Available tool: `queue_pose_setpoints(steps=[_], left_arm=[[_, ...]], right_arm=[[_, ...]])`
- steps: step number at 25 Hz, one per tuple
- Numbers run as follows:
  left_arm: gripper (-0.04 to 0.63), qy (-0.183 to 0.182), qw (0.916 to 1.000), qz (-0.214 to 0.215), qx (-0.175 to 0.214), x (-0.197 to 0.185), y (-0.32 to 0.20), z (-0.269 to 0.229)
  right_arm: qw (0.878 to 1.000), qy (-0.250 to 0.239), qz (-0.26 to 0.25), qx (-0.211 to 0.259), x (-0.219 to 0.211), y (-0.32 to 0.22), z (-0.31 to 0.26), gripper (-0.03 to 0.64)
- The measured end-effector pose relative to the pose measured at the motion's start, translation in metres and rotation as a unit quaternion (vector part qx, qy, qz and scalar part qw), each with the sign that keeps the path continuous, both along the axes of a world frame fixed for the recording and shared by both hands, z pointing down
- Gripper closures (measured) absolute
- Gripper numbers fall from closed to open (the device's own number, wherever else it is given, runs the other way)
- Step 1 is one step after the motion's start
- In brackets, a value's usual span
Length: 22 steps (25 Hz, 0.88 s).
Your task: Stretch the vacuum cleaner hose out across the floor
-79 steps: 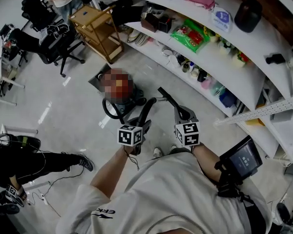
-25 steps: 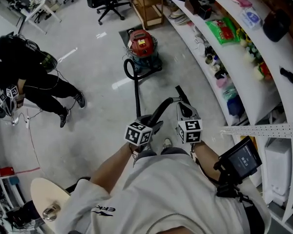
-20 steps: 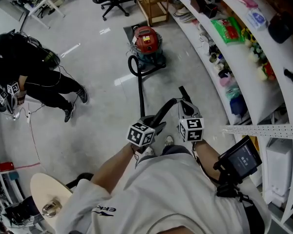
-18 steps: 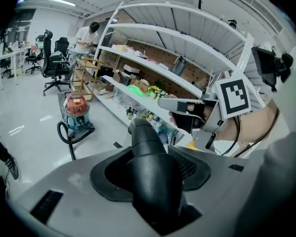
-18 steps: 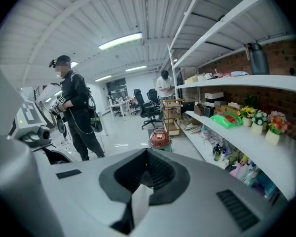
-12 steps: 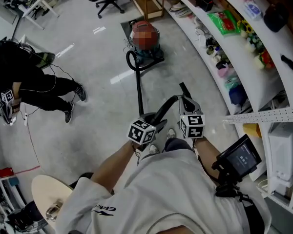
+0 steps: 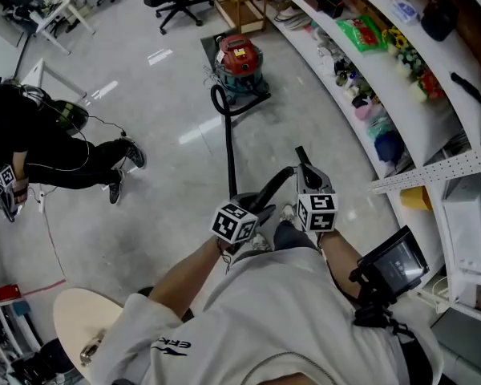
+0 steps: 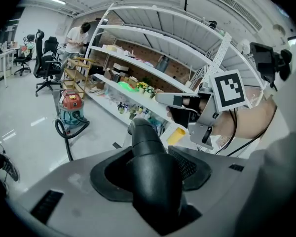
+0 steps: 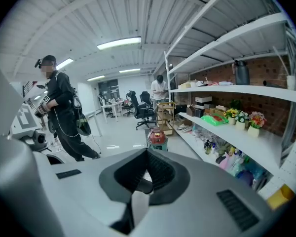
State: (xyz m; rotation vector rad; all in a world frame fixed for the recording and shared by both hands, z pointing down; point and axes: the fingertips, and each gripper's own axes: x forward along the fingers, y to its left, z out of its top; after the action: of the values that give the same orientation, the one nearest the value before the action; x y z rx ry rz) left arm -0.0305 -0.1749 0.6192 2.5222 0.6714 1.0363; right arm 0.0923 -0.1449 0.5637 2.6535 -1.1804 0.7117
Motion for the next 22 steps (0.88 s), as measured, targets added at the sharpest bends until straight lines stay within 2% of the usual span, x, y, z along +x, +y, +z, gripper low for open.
queue_pose_setpoints(steps=[5, 9, 15, 22], left_arm=[[0.385, -0.005, 1.0000, -0.005, -0.003, -0.026, 0.012, 0.011], [0.385, -0.012, 0.9994, -0.027, -0.015, -0.041, 0.019, 0.013], [0.385, -0.015, 0.9966, -0.076, -0.029, -0.054, 0.036, 0.005], [0.385, -0.008, 0.9899, -0.140, -0.021, -0.057, 0.052, 0.004]], right_arm=[[1.000, 0.000, -0.015, -0.005, -0.017, 0.003, 0.007, 0.618], [0.999, -0.006, -0.035, -0.011, -0.027, 0.002, 0.012, 0.618], [0.995, -0.019, -0.092, -0.019, -0.043, -0.001, 0.016, 0.618], [0.987, -0.018, -0.158, -0.018, -0.046, 0.000, 0.020, 0.618]])
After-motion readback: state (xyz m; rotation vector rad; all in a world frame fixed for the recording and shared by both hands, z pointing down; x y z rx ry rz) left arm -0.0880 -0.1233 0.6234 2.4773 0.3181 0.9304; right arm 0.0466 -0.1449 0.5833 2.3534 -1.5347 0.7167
